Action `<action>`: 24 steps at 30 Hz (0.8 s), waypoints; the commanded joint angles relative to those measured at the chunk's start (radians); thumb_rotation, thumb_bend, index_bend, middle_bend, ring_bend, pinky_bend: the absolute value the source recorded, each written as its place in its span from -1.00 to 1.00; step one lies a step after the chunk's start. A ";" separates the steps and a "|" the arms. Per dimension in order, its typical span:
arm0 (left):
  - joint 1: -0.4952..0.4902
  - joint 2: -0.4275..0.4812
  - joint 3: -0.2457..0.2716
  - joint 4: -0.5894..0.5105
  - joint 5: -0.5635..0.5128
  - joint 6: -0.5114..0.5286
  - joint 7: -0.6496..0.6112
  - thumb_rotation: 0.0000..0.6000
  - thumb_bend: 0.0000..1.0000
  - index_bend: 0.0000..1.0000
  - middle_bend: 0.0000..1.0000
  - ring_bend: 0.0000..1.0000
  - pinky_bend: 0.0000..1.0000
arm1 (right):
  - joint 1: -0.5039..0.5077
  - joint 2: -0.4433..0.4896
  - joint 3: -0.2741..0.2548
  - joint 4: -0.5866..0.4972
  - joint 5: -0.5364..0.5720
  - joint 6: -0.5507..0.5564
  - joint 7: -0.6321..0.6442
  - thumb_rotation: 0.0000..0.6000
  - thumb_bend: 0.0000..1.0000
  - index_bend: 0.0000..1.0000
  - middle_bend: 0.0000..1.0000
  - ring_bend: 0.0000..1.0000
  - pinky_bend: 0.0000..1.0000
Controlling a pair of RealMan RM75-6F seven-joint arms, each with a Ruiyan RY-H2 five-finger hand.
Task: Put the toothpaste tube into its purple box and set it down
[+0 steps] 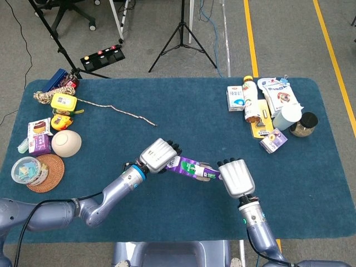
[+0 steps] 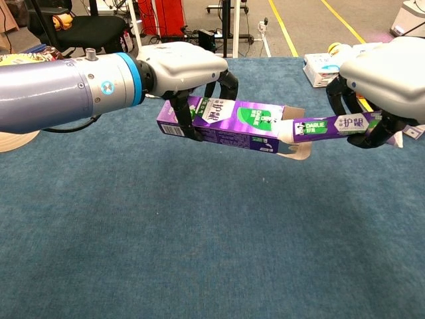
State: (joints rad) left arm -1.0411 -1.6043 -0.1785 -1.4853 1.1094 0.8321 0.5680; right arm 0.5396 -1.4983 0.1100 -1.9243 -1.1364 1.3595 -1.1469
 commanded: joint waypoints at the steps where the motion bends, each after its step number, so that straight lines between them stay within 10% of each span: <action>1: -0.004 -0.006 0.000 -0.001 -0.006 0.001 0.000 1.00 -0.65 -0.07 -0.26 -0.28 0.24 | 0.009 -0.014 -0.001 -0.006 0.008 0.007 -0.024 1.00 0.29 0.26 0.25 0.21 0.44; 24: -0.019 -0.063 -0.016 0.027 -0.041 0.020 -0.052 1.00 -0.64 -0.04 -0.22 -0.25 0.30 | 0.096 -0.169 0.033 0.000 0.076 0.074 -0.244 1.00 0.30 0.22 0.24 0.20 0.45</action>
State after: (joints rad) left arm -1.0601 -1.6671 -0.1934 -1.4566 1.0694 0.8508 0.5181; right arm 0.6309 -1.6611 0.1410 -1.9250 -1.0653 1.4282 -1.3842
